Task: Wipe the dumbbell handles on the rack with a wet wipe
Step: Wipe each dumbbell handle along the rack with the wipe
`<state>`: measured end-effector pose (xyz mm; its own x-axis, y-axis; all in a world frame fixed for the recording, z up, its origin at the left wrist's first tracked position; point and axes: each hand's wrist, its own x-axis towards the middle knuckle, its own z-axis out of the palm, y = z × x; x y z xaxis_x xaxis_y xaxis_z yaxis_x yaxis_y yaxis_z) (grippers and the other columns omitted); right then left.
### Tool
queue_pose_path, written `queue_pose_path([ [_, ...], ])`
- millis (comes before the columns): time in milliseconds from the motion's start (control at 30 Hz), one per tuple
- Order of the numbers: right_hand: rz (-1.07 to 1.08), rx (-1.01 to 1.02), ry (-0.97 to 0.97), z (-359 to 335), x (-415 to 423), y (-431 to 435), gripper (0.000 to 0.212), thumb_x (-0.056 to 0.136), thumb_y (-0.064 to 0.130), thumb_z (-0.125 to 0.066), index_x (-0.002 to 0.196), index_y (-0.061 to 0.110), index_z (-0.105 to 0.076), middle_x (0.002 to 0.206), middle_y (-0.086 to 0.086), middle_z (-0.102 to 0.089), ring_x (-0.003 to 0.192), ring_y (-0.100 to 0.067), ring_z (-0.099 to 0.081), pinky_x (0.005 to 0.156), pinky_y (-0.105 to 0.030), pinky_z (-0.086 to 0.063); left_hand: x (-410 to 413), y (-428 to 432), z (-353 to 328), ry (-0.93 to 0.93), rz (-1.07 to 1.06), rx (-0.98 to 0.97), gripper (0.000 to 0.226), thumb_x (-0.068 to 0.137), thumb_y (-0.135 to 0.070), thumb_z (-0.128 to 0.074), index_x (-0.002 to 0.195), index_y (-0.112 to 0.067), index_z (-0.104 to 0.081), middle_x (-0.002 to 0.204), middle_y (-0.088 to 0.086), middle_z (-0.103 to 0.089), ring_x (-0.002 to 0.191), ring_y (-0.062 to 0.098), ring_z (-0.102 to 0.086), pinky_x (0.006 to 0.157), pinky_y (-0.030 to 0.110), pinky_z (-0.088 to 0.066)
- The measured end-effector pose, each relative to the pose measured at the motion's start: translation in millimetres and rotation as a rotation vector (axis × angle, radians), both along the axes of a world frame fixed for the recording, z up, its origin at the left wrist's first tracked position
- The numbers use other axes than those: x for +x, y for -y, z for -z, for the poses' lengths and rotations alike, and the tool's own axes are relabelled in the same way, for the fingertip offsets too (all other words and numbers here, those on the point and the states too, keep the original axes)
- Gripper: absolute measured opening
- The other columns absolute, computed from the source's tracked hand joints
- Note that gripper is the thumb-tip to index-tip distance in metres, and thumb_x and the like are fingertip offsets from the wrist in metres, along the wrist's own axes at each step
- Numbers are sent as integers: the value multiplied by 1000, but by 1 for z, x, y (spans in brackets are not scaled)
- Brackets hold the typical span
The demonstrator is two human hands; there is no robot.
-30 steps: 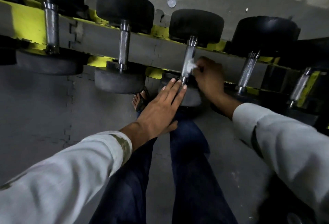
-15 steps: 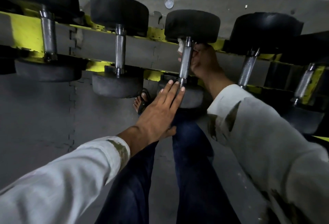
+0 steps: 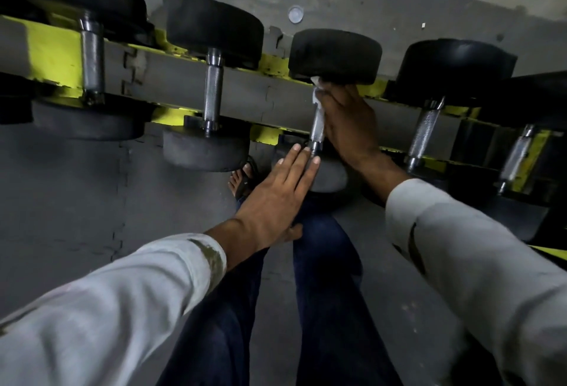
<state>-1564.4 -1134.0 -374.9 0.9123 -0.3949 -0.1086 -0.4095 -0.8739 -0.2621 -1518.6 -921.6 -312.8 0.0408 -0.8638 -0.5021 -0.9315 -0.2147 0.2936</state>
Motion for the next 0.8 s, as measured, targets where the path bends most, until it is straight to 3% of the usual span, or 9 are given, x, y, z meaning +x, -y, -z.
queue_pose_path([
  [167,-140,-118,-122,-1,-6,1,49,96,10,-42,145,7,-45,159,-7,-36,150,-24,-25,114,-38,-38,-1,0,-1,1,-6,-4,135,78,-69,-68,160,2,14,168,26,8,156,41,12,128,50,-14],
  [267,-363,-215,-274,6,8,4,31,95,10,-45,121,3,-62,133,-15,-58,135,-31,-45,95,-42,-51,-1,0,-2,-13,-11,-5,137,76,-69,-70,160,2,12,168,26,6,156,41,11,127,50,-17],
  [367,-519,-328,-557,-13,39,-4,21,83,20,-55,92,19,-74,94,-1,-69,98,-23,-64,67,-28,-49,0,1,-3,-7,-1,2,137,77,-68,-70,160,2,13,168,26,7,156,41,11,127,50,-17],
  [433,-594,-293,-646,-19,49,-11,23,89,18,-54,100,18,-73,102,-3,-71,102,-25,-64,76,-32,-50,-2,1,-4,-11,0,13,134,79,-66,-70,160,2,14,168,27,9,156,41,12,127,50,-18],
  [500,-724,-123,-748,-22,47,-15,24,96,19,-49,109,14,-68,114,-10,-68,110,-31,-62,80,-38,-51,-2,0,-6,-8,2,18,132,81,-63,-70,159,2,14,167,28,11,156,42,12,127,50,-18],
  [600,-780,-48,-641,-25,36,9,24,95,22,-45,105,14,-66,112,-9,-66,107,-30,-62,70,-35,-51,-2,-3,-7,30,45,26,131,84,-63,-66,158,3,19,164,31,22,155,44,14,127,52,-15],
  [733,-572,-125,-307,-21,26,37,23,98,17,-49,106,13,-69,112,-6,-63,111,-27,-54,78,-33,-48,3,-3,-5,43,78,21,126,88,-63,-61,157,3,20,164,31,22,155,45,15,127,52,-14],
  [800,-630,-99,-244,-22,16,20,19,94,15,-50,96,16,-69,101,-3,-62,102,-25,-54,69,-33,-43,6,-4,-4,41,87,19,125,87,-61,-62,157,3,20,165,30,20,155,44,13,127,52,-15],
])
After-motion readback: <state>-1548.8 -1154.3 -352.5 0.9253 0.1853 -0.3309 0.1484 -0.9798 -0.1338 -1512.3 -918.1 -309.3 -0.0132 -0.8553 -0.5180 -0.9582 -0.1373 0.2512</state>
